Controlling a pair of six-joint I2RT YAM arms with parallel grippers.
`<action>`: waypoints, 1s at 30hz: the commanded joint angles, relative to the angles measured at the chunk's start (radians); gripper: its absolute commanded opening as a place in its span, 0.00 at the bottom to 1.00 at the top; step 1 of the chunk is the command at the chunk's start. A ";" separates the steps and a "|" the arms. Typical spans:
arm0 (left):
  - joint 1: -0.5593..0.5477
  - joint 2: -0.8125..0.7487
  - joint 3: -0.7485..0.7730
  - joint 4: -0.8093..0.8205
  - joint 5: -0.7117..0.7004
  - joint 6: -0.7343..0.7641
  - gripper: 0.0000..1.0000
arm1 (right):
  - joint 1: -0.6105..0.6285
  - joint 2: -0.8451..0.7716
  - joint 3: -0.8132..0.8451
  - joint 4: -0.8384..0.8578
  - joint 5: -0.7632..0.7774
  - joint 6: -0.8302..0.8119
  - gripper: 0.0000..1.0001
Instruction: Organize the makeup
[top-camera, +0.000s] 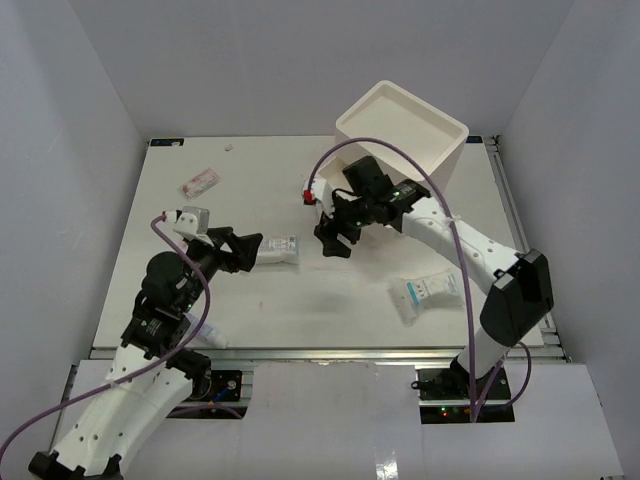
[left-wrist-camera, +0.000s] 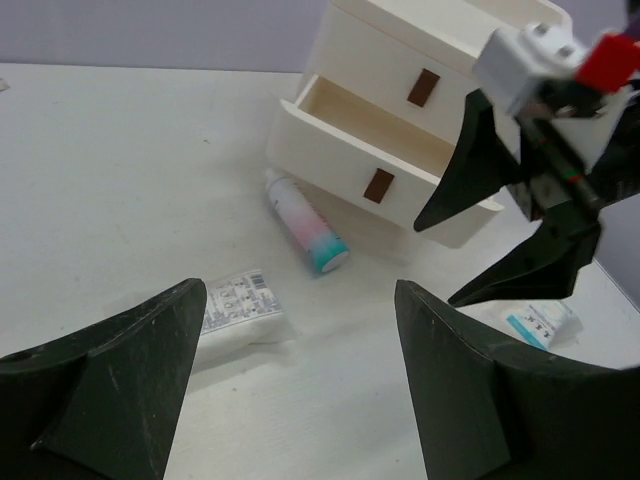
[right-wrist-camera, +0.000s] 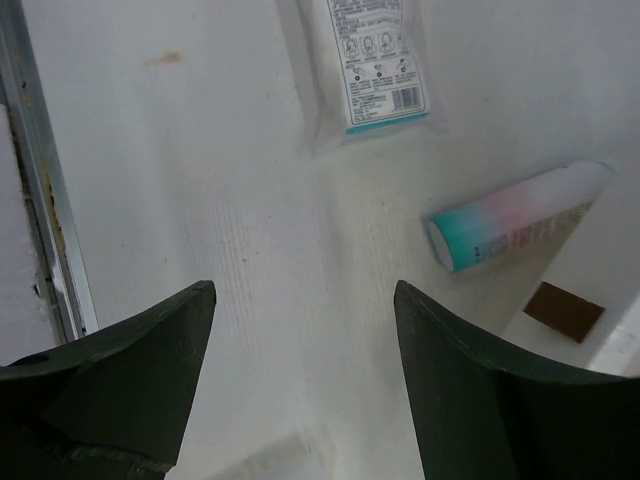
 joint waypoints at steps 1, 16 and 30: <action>0.005 -0.132 -0.024 -0.067 -0.177 -0.015 0.87 | 0.074 0.112 0.095 0.076 0.297 0.216 0.82; 0.005 -0.213 -0.040 -0.066 -0.232 -0.029 0.87 | 0.174 0.390 0.193 0.233 0.933 0.564 0.97; 0.005 -0.218 -0.039 -0.061 -0.222 -0.026 0.87 | 0.171 0.498 0.215 0.267 1.020 0.618 0.95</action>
